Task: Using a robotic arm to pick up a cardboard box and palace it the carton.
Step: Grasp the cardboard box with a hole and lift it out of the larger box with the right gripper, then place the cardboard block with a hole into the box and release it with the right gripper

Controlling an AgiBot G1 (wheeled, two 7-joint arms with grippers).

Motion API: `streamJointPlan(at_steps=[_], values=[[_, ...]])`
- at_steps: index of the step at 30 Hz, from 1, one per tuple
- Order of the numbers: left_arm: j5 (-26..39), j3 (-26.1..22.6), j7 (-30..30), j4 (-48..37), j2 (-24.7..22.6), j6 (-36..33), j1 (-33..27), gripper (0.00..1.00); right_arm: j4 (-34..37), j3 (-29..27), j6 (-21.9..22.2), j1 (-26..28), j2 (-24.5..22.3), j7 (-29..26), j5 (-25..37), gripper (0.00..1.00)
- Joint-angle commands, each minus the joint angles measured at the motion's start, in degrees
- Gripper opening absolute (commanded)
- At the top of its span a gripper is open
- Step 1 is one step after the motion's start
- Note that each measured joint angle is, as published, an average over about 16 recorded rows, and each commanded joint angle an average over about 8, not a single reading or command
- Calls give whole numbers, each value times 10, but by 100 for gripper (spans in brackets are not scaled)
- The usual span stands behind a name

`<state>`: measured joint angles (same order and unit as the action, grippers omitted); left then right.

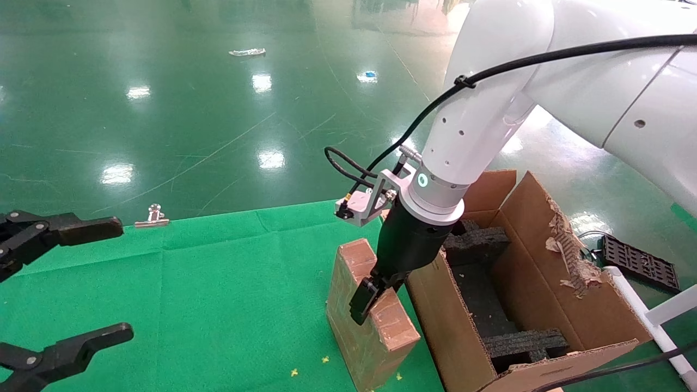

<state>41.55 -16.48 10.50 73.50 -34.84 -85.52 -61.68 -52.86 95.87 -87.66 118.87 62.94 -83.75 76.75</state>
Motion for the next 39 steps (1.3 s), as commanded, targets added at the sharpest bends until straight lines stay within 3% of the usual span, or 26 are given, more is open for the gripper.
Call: streamJointPlan(at_steps=[1,12,19,29,39], values=[[0,0,0,0,0,0,0,0,-3,2,1,0,-1,-2,1,0],[0,0,0,0,0,0,0,0,-17,-6,14,6,-25,5,-4,0],[-1,-1,0,0,0,0,0,0,-2,-35,30,42,-63,50,-20,0],[-1,-1,-1,0,0,0,0,0,106,-89,60,163,-142,162,-13,0],[-1,-1,-1,0,1,1,0,0,233,-60,56,222,-187,213,77,0]])
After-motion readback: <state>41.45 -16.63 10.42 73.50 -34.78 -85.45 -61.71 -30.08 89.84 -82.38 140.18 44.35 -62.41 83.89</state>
